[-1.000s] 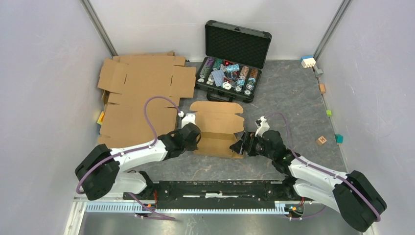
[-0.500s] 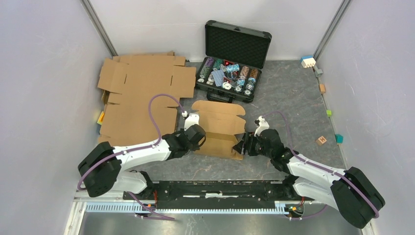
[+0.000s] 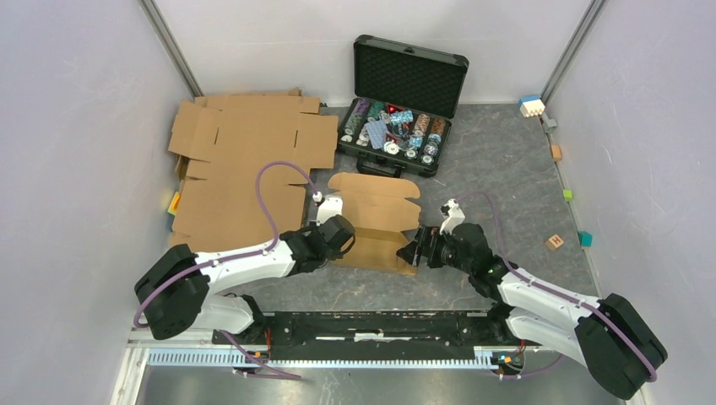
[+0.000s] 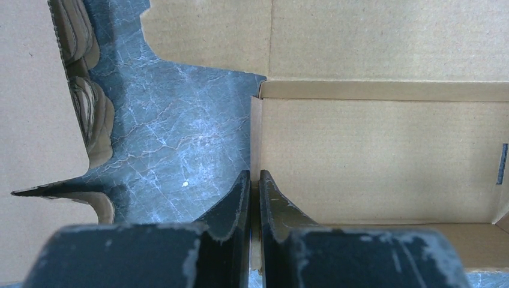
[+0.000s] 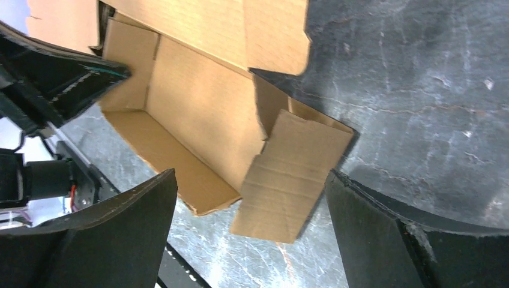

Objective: Fold the paper box

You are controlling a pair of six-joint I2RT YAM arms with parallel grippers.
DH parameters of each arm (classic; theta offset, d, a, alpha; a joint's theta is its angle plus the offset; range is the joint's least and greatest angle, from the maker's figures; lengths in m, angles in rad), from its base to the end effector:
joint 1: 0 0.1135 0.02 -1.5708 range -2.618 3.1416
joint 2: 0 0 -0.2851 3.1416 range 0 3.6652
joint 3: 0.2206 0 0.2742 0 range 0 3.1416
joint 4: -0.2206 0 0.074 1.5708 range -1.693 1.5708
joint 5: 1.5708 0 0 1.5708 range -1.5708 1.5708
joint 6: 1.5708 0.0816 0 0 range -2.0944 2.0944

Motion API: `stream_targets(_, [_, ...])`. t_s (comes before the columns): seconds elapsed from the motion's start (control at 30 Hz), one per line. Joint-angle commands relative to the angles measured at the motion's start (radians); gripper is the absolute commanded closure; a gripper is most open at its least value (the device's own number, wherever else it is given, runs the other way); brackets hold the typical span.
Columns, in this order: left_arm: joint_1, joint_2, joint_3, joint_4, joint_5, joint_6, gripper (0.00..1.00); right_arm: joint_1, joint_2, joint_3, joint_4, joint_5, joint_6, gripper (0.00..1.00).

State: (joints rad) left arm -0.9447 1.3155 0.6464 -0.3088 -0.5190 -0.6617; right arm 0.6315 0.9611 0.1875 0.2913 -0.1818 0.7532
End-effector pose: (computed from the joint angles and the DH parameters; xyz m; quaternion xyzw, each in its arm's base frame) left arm 0.1945 -0.2000 0.1503 0.0562 0.9257 -0.0328 0.3727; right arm 0.1743 0.1458 0.1317 0.0049 0.8533 0.3889 0.3473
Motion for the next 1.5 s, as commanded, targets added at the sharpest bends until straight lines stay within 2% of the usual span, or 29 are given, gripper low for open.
stream_targets(0.0, [-0.006, -0.014, 0.016, 0.006, -0.047, -0.011, 0.98, -0.005, 0.02, 0.058, -0.11, 0.063, -0.029, 0.02])
stream_targets(0.1, [-0.001, -0.016, -0.019, 0.046, -0.044, -0.032, 0.98, -0.004, 0.008, 0.046, -0.106, 0.066, -0.02, 0.02])
stream_targets(0.3, [0.053, -0.025, -0.078, 0.141, 0.064, -0.045, 0.98, -0.005, -0.007, 0.031, -0.08, 0.071, 0.048, 0.02])
stream_targets(0.63, [0.058, -0.061, -0.099, 0.135, 0.064, -0.043, 0.98, -0.005, 0.037, 0.052, -0.098, 0.106, 0.104, 0.02])
stream_targets(0.77, [0.058, -0.057, -0.101, 0.132, 0.062, -0.039, 0.98, -0.004, 0.073, 0.073, -0.103, 0.103, 0.119, 0.05])
stream_targets(0.97, [0.059, -0.056, -0.104, 0.134, 0.062, -0.04, 0.98, -0.004, 0.088, 0.097, -0.113, 0.099, 0.129, 0.2])
stream_targets(1.1, [0.06, -0.063, -0.105, 0.129, 0.056, -0.039, 0.98, -0.005, 0.063, 0.071, -0.056, 0.08, 0.147, 0.33])
stream_targets(1.23, [0.06, -0.081, -0.107, 0.122, 0.053, -0.031, 0.98, -0.007, 0.049, 0.055, -0.028, 0.071, 0.159, 0.43])
stream_targets(1.3, [0.06, -0.091, -0.105, 0.113, 0.049, -0.029, 0.98, -0.01, 0.044, 0.045, 0.003, 0.052, 0.158, 0.51])
stream_targets(1.47, [0.059, -0.104, -0.109, 0.103, 0.045, -0.026, 0.98, -0.018, 0.036, 0.014, 0.085, -0.008, 0.182, 0.56])
